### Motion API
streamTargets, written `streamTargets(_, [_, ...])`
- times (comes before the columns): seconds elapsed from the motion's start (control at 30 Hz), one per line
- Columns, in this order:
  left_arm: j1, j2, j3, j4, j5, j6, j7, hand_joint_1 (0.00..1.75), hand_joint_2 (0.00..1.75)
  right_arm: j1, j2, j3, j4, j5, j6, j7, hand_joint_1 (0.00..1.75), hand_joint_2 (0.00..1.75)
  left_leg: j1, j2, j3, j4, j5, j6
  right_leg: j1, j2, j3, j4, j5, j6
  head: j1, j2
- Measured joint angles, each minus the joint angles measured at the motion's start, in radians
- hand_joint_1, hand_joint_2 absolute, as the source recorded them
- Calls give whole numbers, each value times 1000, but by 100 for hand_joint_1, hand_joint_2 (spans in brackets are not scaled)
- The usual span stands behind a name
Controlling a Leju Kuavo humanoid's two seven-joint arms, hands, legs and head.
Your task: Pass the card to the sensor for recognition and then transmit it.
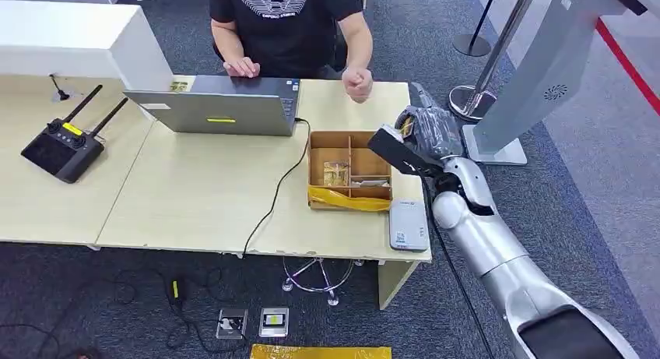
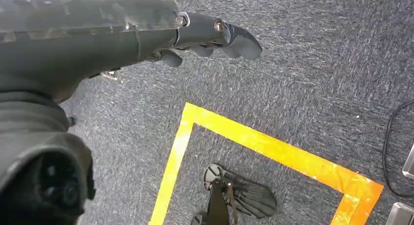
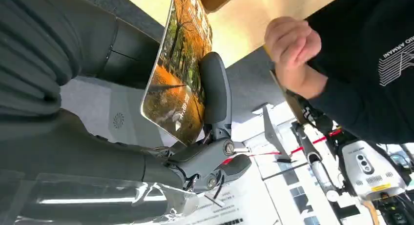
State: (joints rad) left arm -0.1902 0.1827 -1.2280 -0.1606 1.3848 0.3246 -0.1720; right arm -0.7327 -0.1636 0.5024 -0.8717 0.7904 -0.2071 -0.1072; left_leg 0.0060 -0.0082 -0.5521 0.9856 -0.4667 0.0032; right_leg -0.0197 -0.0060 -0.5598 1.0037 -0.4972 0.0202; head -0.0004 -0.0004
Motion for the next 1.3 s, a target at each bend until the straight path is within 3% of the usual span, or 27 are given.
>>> streamTargets(0.7, [1, 0, 0, 0, 12, 2, 0, 0, 0, 9, 0, 0, 0, -20, 8, 13, 175, 175, 0, 1, 1, 0, 0, 0, 0, 1, 0, 0, 0, 0, 0, 0])
streamTargets(1.3, [5, -2, 6, 0, 30, 27, 34, 0, 0, 77, -64, 0, 31, -128, -22, -32, 175, 175, 0, 2, 0, 0, 0, 0, 0, 1, -1, 0, 0, 0, 0, 0])
